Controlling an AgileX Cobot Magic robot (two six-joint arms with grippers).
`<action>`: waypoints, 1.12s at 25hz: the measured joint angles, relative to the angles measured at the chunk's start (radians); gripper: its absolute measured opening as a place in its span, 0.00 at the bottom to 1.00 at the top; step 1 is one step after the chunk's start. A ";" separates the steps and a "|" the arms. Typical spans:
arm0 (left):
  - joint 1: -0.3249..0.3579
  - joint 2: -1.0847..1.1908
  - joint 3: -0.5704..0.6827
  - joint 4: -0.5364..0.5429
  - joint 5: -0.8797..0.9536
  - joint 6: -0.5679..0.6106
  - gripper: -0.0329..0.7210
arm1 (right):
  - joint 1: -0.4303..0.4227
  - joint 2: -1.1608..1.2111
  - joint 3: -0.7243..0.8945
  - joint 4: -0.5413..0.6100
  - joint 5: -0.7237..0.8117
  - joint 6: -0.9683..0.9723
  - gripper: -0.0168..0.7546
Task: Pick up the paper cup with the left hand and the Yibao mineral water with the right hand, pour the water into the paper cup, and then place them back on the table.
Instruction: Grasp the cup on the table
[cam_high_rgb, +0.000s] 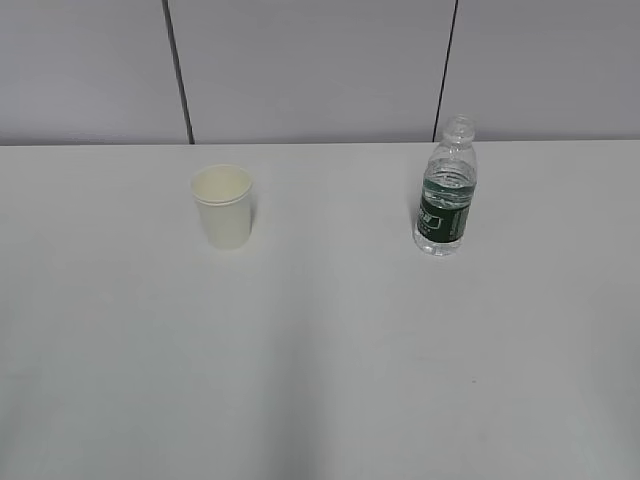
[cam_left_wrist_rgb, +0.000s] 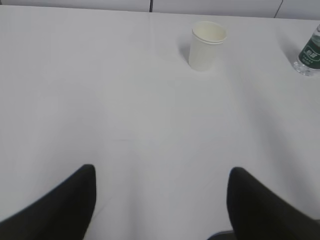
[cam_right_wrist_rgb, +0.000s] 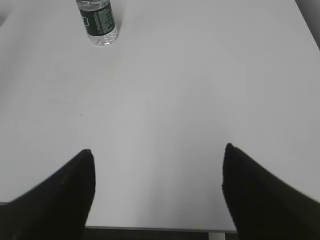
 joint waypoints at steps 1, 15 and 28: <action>0.000 0.000 0.000 -0.001 0.000 0.000 0.70 | 0.000 0.000 0.000 0.000 0.000 0.000 0.78; 0.000 0.116 -0.026 -0.058 -0.431 0.004 0.70 | 0.000 0.000 0.000 0.000 0.000 0.000 0.78; 0.000 0.530 -0.026 -0.055 -0.665 0.105 0.70 | 0.000 0.000 0.000 -0.006 0.000 0.000 0.78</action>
